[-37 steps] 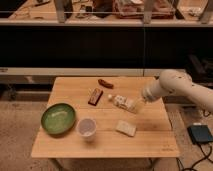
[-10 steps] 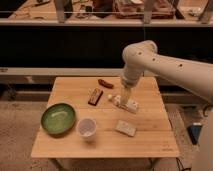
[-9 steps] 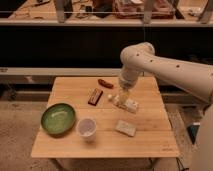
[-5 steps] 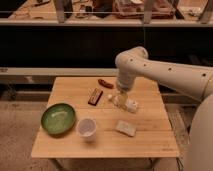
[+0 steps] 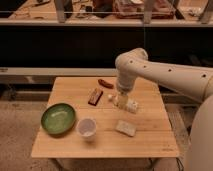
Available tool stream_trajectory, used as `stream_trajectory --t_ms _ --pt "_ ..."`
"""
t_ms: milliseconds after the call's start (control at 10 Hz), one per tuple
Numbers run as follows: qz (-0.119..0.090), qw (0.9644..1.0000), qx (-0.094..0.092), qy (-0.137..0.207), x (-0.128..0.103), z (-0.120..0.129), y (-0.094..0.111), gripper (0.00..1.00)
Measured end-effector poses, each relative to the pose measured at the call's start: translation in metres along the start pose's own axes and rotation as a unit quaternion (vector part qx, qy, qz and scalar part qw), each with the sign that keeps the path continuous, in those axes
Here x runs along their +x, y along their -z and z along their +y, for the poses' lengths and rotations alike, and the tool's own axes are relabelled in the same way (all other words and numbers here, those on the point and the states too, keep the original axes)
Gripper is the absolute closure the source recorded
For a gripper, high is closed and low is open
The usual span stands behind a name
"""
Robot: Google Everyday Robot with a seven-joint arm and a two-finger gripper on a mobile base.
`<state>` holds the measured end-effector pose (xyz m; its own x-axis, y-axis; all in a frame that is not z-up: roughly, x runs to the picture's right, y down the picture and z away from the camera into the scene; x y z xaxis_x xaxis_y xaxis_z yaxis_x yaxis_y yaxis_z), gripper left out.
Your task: Move the arm in a circular motion
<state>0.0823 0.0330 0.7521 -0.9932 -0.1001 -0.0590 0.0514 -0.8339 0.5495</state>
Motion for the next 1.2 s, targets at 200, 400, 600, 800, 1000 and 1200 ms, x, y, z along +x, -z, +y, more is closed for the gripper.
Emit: stream_trajectory --t_ms 200,400,600,800,1000,1200 --pt "0.018 0.9986 0.007 0.048 0.036 -0.007 -0.007 0.20" --pt "0.026 0.9957 0.012 0.089 0.063 -0.012 -0.014 0.20" --pt "0.028 0.9913 0.014 0.128 0.091 -0.004 -0.022 0.20" --pt "0.044 0.9879 0.010 0.148 0.114 0.018 -0.026 0.20" --pt "0.094 0.9849 -0.007 0.145 0.132 0.061 -0.029 0.20" --pt "0.115 0.9858 -0.025 0.120 0.119 0.107 -0.034 0.20"
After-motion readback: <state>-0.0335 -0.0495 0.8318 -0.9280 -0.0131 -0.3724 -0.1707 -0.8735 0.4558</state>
